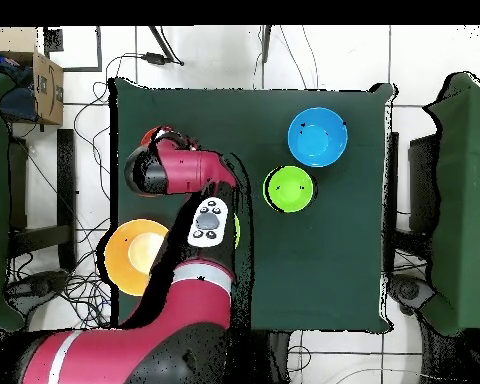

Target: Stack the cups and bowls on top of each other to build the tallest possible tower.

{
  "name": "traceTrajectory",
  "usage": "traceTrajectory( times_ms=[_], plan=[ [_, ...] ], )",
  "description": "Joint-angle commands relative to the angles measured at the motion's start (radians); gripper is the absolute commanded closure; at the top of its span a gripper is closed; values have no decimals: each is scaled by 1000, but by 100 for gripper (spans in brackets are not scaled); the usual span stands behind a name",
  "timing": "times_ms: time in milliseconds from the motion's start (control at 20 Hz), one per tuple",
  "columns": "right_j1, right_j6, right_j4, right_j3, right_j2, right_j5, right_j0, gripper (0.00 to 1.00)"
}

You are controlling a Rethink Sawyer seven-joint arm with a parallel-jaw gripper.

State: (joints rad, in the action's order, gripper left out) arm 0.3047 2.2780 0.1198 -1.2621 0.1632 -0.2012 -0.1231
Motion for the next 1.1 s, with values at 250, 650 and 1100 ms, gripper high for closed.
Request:
traceTrajectory(
  times_ms=[250,650,1100],
  plan=[
    [-66,91,5,-52,-116,-50,-30,0],
    [-80,111,0,-42,-26,-57,-72,0],
    [-69,93,-19,-57,20,-54,-74,0]
  ],
)
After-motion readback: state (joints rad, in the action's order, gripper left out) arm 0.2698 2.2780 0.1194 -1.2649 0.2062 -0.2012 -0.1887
